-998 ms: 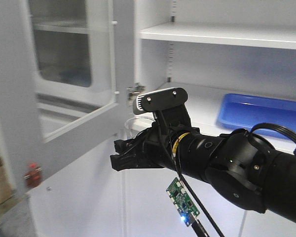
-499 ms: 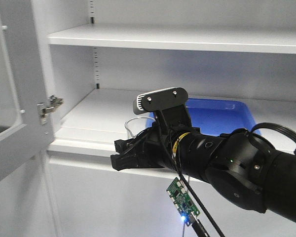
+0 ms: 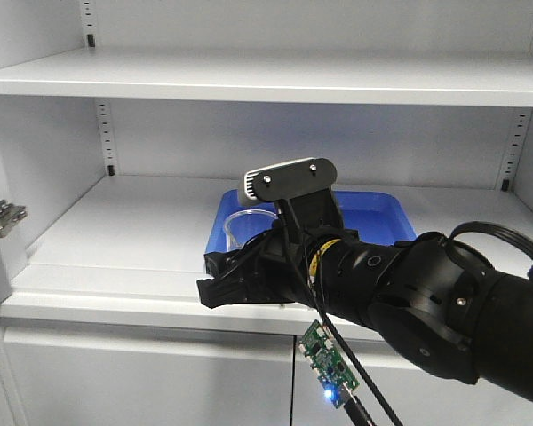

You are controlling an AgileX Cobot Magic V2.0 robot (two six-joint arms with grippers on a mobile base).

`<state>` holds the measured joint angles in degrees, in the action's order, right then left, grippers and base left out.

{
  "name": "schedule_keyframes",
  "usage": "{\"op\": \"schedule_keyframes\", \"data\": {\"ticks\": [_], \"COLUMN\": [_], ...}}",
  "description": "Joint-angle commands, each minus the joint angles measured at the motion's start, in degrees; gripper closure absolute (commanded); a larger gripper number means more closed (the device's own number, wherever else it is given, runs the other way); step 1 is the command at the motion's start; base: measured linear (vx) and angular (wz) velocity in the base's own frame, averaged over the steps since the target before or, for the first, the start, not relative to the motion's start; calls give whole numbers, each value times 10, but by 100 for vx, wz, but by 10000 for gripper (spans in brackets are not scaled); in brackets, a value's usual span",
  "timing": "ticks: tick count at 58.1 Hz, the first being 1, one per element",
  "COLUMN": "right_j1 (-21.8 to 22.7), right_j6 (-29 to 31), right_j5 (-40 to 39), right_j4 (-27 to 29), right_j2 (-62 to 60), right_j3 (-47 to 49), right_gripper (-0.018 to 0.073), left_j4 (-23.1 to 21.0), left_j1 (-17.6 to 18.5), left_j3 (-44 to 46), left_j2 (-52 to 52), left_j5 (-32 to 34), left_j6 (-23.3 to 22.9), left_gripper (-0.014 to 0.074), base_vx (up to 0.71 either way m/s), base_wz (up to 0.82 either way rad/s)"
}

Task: Pick beaker and place in left cabinet
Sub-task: 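Move the held beaker with the right gripper over the blue tray, then lower the beaker onto the blue tray and open the right gripper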

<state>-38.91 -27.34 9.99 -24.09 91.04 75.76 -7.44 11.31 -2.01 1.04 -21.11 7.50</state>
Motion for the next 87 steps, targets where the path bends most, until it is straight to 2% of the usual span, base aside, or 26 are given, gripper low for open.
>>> {"op": "schedule_keyframes", "data": {"ticks": [1,55,62,70,78,87], "right_j1": [2,2,3,28,60,104], "right_j6": [2,2,3,0,-24,-38], "right_j5": [-47,-47,-50,-88,-100,-164], "right_j4": [-6,-6,-24,-95,-91,-91], "right_j2": [-27,-27,-21,0,27,64], "right_j3": [22,22,22,22,22,28], "right_gripper": [550,550,550,550,550,550], "left_j4": [-6,-6,-6,-6,-6,-6], "left_j1": [3,3,3,3,3,3], "left_j3": [11,11,11,11,11,11], "left_j2": [6,6,6,6,6,6], "left_j5": [47,47,47,47,47,47], "left_j6": [-1,-1,-1,-1,-1,-1], "left_gripper": [603,603,603,603,603,603], "base_vx": [18,7,0,0,0,0], "base_wz": [-13,-8,0,0,0,0]}}
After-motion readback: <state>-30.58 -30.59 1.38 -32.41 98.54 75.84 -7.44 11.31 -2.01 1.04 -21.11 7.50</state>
